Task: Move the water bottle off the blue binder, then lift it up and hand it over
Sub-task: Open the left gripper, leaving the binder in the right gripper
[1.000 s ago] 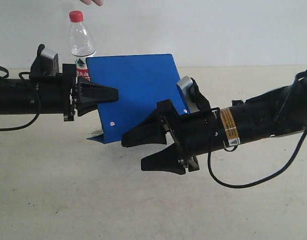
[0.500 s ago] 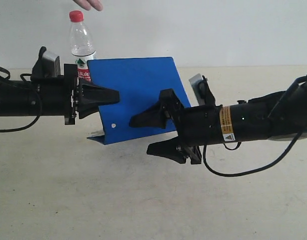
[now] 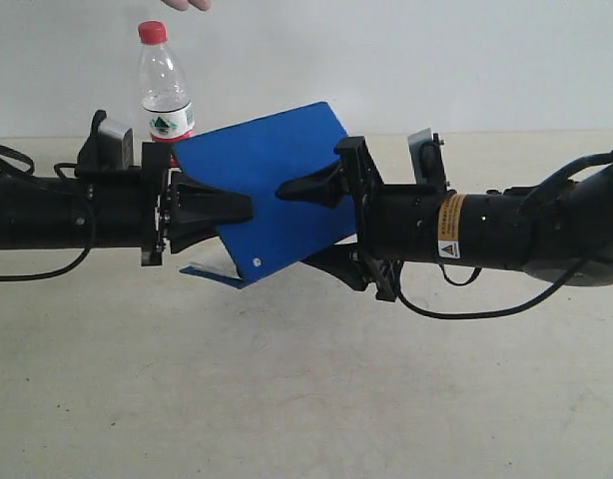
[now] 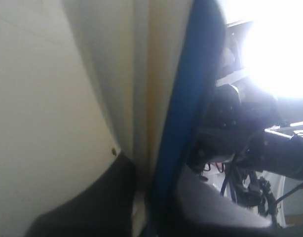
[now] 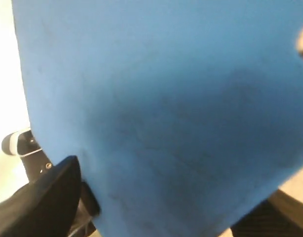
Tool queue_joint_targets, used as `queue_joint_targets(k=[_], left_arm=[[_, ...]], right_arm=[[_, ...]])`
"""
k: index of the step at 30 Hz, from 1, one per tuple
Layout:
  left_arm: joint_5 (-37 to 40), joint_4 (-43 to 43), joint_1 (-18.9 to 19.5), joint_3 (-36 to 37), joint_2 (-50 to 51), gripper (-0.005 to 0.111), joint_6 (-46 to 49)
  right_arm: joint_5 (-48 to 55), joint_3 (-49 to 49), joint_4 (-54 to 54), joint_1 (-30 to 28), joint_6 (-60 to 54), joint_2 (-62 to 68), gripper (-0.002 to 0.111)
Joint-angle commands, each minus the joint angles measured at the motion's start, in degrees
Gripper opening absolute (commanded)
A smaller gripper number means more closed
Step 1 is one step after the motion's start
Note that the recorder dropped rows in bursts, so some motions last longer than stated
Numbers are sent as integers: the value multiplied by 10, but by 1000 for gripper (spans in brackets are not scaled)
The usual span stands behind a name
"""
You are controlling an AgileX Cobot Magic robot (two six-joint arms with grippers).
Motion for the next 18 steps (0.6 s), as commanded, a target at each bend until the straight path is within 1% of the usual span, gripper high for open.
queue_joint_targets(k=[1,2,3,5,6,8,13,18], left_arm=[[25,75,-6,3,-3,26,13],[25,87,-6,3,-3,37,13],[25,94,-6,3,-3,43,13],[25,100,-6,3,-3,55,13],[25,100,-6,3,-3,57,13],[25,100,-6,3,-3,57,13],[25,104,-6,3,-3,52,13],[8,107,-3,3,-3,57,5]], right_arm=[[-2,-2,22,0,-13,-3,69],[7,-2,22,0,-13,-3,69],[13,-2,23,0,-12,-3,68],[30,-2,23,0,-11,-3,65],[37,-2,23,0,-8,-3,60],[49,-2,23,0,-4,-3,47],[53,-2,24,0,-5,-3,0],[73,-2,24,0,-23,-3,0]])
